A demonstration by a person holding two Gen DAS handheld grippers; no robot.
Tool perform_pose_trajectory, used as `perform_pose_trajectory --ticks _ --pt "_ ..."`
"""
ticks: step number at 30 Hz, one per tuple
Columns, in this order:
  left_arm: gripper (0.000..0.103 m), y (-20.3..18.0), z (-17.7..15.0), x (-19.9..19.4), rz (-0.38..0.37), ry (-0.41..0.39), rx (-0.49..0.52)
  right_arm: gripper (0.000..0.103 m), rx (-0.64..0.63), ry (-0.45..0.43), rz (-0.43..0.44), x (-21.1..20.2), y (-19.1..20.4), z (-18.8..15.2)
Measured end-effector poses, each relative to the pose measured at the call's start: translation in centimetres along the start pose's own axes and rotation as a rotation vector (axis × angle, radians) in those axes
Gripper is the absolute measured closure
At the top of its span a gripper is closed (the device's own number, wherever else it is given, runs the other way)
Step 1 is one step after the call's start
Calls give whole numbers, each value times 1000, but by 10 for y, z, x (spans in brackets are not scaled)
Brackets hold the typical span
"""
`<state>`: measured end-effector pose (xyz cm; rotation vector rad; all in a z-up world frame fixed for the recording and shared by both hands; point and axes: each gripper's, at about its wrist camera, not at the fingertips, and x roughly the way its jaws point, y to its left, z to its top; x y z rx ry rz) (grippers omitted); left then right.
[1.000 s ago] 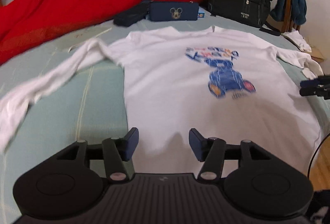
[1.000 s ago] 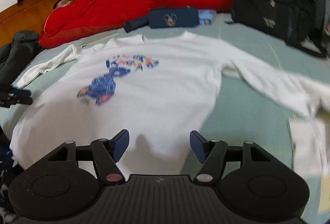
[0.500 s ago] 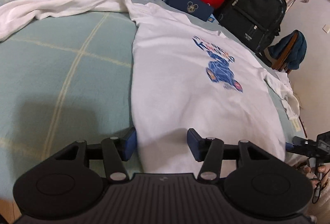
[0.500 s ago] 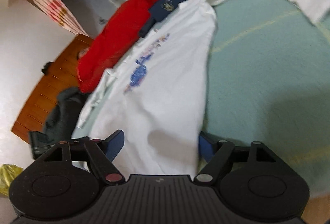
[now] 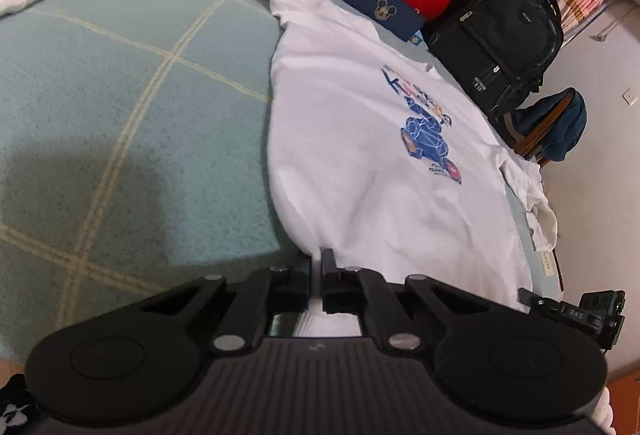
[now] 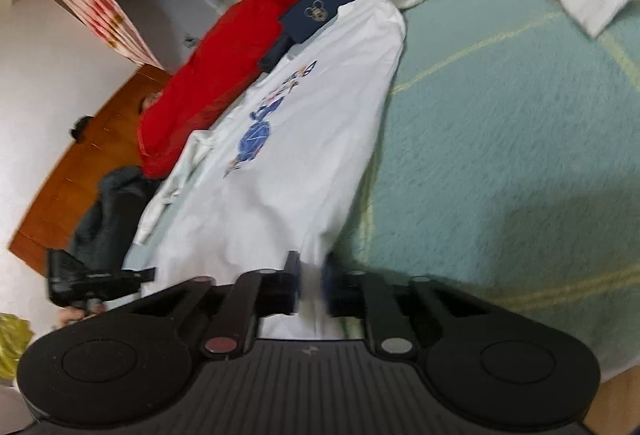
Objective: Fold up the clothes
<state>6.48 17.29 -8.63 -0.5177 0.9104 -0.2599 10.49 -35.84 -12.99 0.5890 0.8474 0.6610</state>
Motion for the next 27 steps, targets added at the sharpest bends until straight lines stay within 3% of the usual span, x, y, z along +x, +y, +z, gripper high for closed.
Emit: perform_pose_trajectory --ticks 5,11,14,16,19,22,27 --pt "101 -17 2 -29 -39 -46 37 93 -21 -90 41 -29 12 14" --pt "100 -22 3 -36 -41 -15 64 94 -26 -91 34 -45 12 24" --pt "97 -7 1 -21 59 64 36 90 -44 -27 -140 -34 6 21" --pt "95 -7 -1 -24 152 62 91 85 -61 -17 -222 -32 6 19" --pt "89 -20 12 -41 166 -12 161 84 -176 -64 -254 -36 31 24" --pt "77 -38 31 -48 156 -79 232 72 -345 -77 -247 -24 69 35" --pt "77 -65 82 6 95 -73 250 68 -482 3 -168 35 101 64"
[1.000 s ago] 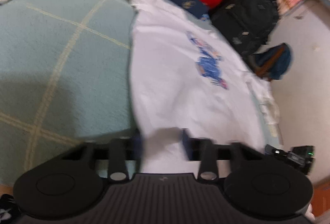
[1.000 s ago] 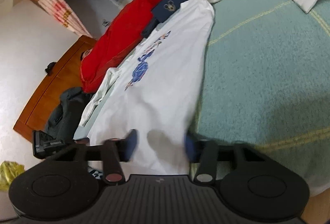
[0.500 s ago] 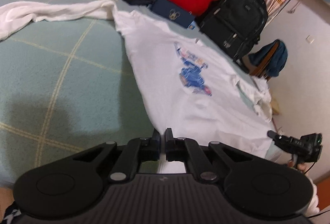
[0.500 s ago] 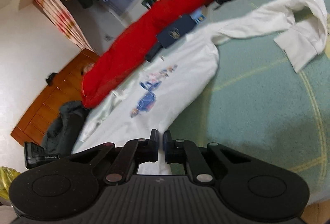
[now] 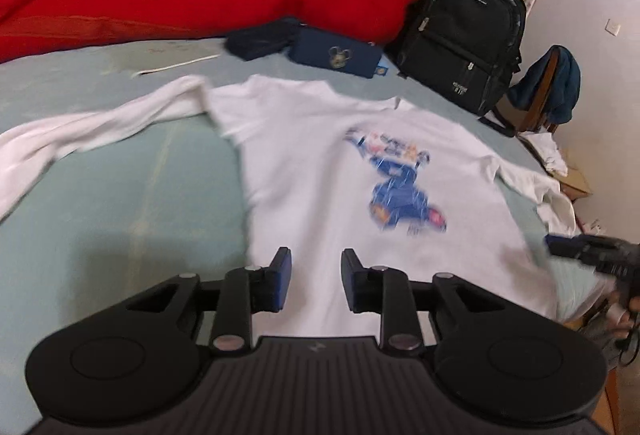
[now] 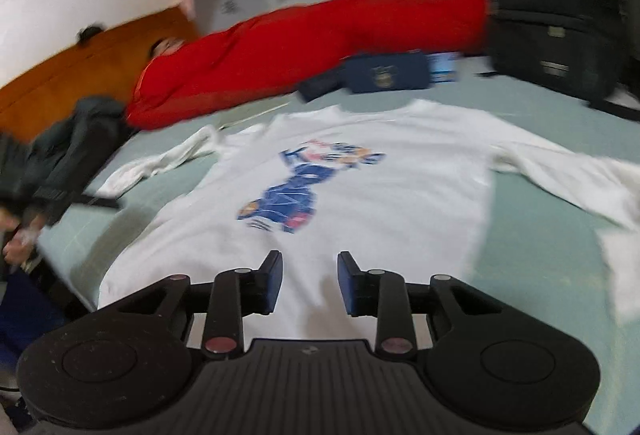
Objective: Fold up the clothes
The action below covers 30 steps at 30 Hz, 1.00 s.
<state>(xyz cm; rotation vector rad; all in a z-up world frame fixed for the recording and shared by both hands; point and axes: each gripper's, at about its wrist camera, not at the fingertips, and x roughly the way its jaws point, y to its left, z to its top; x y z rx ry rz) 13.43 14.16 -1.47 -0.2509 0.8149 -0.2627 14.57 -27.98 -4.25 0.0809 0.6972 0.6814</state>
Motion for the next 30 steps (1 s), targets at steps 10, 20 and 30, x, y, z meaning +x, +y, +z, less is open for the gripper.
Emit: perform_pose_trajectory --ticks 10,20,30 --pt "74 42 60 100 63 15 -139 57 59 47 -65 48 -47 37" --pt "73 80 70 138 19 28 -244 49 73 15 -116 47 -62 40" --pt "98 77 79 124 195 -24 -131 46 37 54 -129 58 -51 48"
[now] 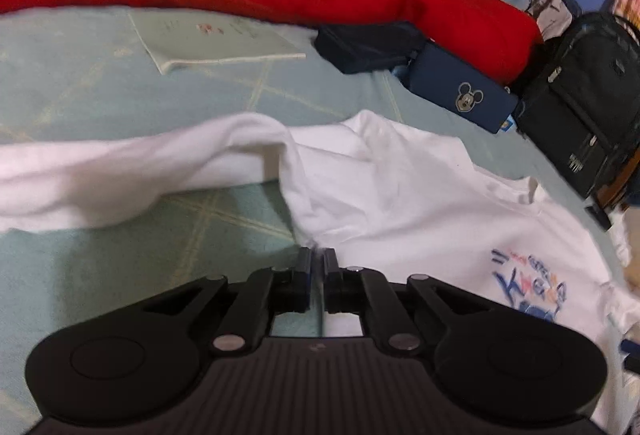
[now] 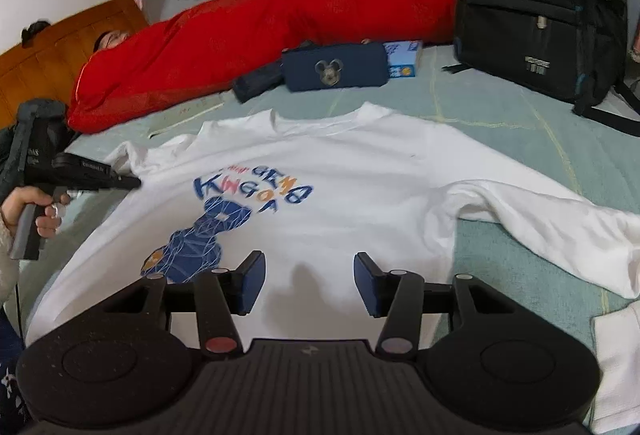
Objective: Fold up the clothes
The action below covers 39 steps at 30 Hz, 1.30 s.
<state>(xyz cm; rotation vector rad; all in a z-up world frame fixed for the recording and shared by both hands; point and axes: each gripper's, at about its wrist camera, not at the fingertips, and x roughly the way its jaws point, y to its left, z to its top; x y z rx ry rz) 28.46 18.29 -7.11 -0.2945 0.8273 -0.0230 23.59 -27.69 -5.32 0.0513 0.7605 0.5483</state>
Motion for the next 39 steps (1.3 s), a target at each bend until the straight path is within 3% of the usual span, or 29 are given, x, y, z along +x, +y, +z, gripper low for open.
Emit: perform_pose_trajectory --ticks 3,9,11,13,16,20,23,25,29,32,35,39 --pt "95 -21 -10 -27 13 -20 138 41 -81 36 17 6 25 -4" --pt "78 -87 -57 -58 -168 2 470 40 -247 89 43 20 84 -25" --pt "78 -92 -75 -53 -181 30 509 40 -283 107 31 21 95 -37" --pt "76 -84 -88 -46 -139 66 502 39 -310 127 13 19 101 -52" --pt "74 -64 -98 -58 -123 47 478 29 -330 133 -55 -5 92 -80" --pt "73 -71 -110 -86 -16 32 572 23 -196 178 -130 -41 66 -94" --pt "68 -92 -120 -113 -61 -36 626 23 -170 110 -139 -56 78 -95" --pt "58 -110 -132 -127 -105 -75 668 23 -178 69 -98 -55 95 -94" --pt "57 -129 -163 -132 -185 -55 674 23 -257 68 -75 -31 128 -109" --pt "57 -117 -189 -120 -157 42 596 18 -257 74 -111 -27 126 -129" --pt "54 -107 -212 -137 -145 -3 594 14 -168 100 -76 -46 111 -136" --pt "48 -115 -202 -151 -109 24 638 14 -124 124 -76 -60 99 -122"
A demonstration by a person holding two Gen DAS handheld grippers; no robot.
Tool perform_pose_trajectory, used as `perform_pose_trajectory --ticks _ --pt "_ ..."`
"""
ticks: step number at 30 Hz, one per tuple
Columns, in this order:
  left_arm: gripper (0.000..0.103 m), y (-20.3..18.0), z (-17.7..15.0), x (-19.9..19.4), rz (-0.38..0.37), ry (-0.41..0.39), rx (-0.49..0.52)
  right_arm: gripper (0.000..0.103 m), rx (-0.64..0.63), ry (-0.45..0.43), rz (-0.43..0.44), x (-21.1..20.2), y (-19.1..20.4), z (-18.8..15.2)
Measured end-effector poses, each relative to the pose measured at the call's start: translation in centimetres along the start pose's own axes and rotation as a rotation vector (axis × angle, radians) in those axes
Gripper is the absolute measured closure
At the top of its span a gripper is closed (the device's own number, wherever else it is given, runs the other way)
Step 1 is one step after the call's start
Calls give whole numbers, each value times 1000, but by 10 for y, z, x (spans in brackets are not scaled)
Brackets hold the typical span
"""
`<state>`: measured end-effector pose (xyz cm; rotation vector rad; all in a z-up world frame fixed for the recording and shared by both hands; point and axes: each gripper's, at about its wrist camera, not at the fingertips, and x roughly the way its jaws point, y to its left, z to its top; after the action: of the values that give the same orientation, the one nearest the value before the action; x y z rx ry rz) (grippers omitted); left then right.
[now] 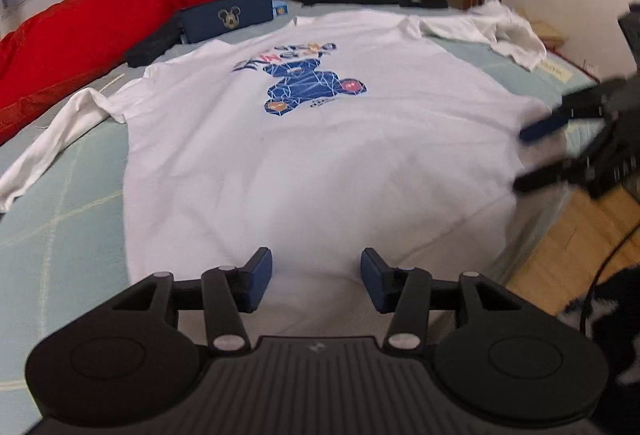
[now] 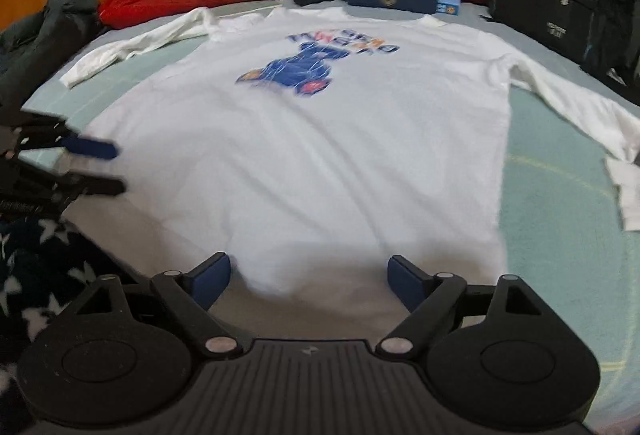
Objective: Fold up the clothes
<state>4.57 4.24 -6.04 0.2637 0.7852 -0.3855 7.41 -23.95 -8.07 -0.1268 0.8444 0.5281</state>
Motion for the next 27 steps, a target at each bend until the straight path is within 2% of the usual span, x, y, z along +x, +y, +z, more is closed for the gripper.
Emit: perform_pose_trajectory --ticks 4,7,11,15,17,19,20,23,27 --pt "32 -3 24 -2 49 -49 36 12 24 -102 7 -5 -18 43" --pt "29 2 43 3 82 -72 26 11 -40 -141 -9 13 -30 82" --pt "26 21 64 16 106 -73 -29 5 -147 -120 48 57 -42 130" --pt "26 42 78 33 101 -55 -92 4 -207 -95 121 103 -43 161" --pt "26 52 84 43 93 -39 -121 4 -240 -62 116 123 -43 163" --pt "26 62 88 53 91 -22 -143 4 -307 3 62 135 -46 148" --pt "26 67 88 58 94 -12 -145 0 -329 19 44 136 -51 139" --pt "26 83 90 72 101 16 -146 0 -218 -11 101 116 -89 114" --pt "26 100 111 96 76 8 -170 0 -183 -22 81 105 -101 103"
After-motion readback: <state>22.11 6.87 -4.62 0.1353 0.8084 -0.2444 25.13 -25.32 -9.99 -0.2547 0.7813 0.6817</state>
